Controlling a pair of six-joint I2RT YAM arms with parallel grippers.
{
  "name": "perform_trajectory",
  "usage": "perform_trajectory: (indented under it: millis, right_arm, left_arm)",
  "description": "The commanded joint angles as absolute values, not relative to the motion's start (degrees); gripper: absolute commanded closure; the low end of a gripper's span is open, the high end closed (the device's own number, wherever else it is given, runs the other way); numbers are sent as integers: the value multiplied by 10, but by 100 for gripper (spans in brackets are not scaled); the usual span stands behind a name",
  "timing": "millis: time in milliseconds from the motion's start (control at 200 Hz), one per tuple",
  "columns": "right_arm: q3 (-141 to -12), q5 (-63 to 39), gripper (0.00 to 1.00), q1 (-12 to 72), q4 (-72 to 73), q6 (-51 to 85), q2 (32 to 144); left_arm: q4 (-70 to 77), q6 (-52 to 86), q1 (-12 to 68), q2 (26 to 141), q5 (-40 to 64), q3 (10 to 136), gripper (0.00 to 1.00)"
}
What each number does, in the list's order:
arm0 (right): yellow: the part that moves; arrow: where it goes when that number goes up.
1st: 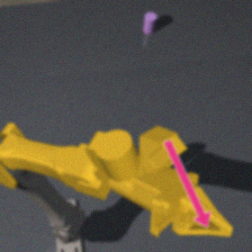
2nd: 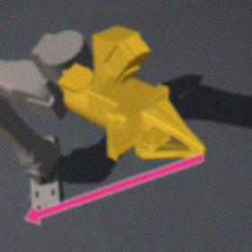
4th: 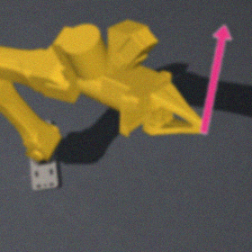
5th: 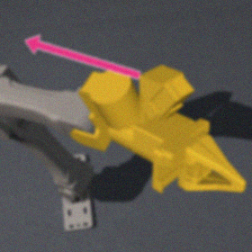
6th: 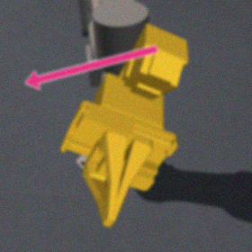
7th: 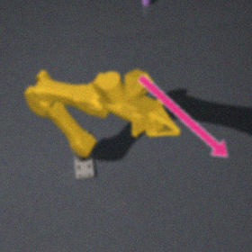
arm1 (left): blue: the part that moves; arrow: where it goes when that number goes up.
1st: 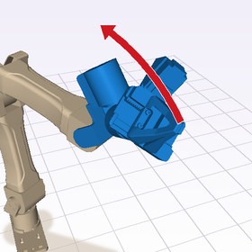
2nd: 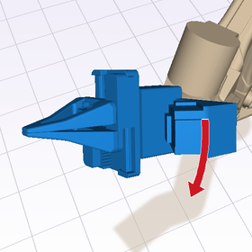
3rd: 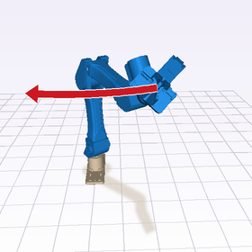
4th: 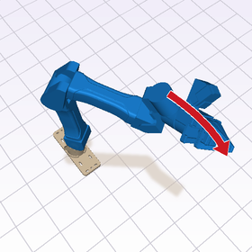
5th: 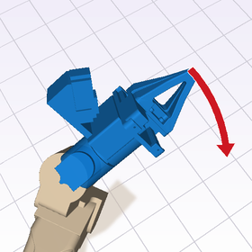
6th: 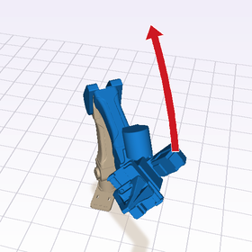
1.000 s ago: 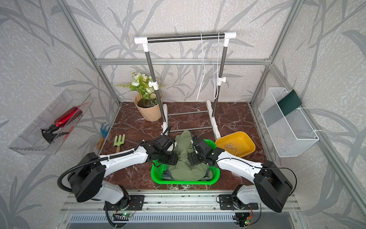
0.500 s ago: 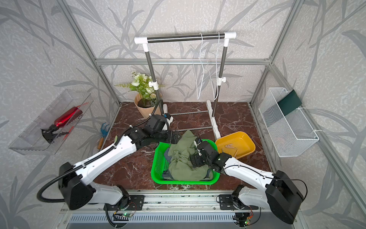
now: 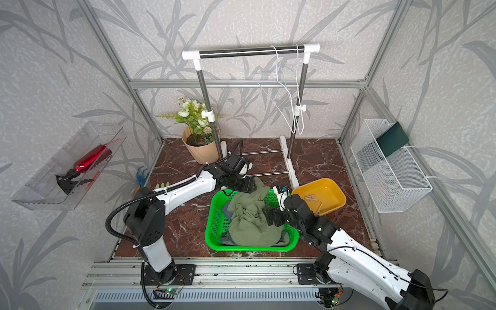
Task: Remove the clothespins securing tank tops to the hanger
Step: Adjust the tank top in the basket.
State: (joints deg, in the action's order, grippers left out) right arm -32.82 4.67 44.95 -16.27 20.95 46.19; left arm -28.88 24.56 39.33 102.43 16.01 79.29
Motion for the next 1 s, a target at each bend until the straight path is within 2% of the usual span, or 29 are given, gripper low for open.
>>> perform_trajectory:
  millis: [0, 85, 180, 380, 510, 750, 1000]
  right_arm:
    - [-318, 63, 9, 453, -181, 207, 453]
    - [-317, 67, 9, 453, -179, 208, 451]
    - [-315, 75, 9, 453, -176, 209, 442]
    - [-314, 95, 9, 453, -191, 208, 411]
    - [-310, 106, 8, 453, -194, 208, 394]
    - [-311, 99, 8, 453, -185, 211, 422]
    - [-311, 122, 8, 453, -210, 207, 403]
  left_arm:
    - [-282, 247, 397, 989, 183, 778, 76]
    - [-266, 242, 399, 962, 192, 765, 91]
    - [-244, 239, 403, 925, 204, 744, 100]
    - [-236, 255, 416, 846, 254, 697, 100]
    - [-235, 285, 434, 837, 295, 643, 100]
    - [-219, 290, 461, 913, 242, 562, 100]
    - [-210, 275, 462, 986, 181, 574, 100]
